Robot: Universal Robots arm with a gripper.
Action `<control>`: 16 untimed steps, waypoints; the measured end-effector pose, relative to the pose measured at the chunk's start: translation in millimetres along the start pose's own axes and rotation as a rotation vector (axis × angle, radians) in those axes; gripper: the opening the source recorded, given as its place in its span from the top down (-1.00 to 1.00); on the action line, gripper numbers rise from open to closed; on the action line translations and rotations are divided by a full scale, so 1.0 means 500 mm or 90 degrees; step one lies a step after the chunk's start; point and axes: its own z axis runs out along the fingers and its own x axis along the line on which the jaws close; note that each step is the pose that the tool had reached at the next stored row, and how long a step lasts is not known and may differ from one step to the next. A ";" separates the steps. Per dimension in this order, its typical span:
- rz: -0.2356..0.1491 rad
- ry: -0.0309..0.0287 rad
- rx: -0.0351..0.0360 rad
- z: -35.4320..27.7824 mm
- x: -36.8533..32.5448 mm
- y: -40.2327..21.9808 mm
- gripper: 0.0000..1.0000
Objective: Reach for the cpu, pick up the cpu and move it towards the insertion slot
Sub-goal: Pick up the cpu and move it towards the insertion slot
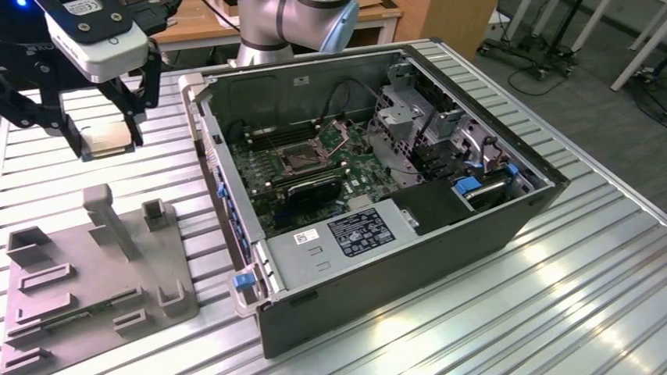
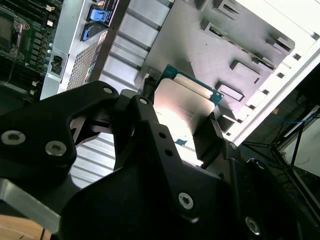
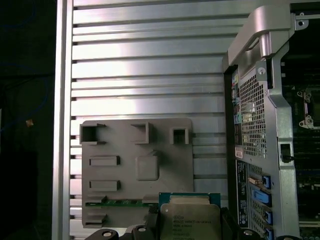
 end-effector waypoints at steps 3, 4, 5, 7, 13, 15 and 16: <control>0.000 0.0000 0.0000 0.000 -0.002 0.000 -0.09; 0.000 0.0000 0.0000 0.000 -0.003 0.000 -0.09; 0.000 0.0000 0.0000 0.000 -0.004 0.000 -0.09; 0.000 0.0000 0.0000 0.000 -0.006 0.000 -0.09; 0.000 0.0000 -0.0001 0.000 -0.010 0.000 -0.09; 0.000 0.0000 0.0000 0.000 -0.011 0.000 -0.09; 0.000 0.0000 0.0000 0.000 -0.011 0.000 -0.09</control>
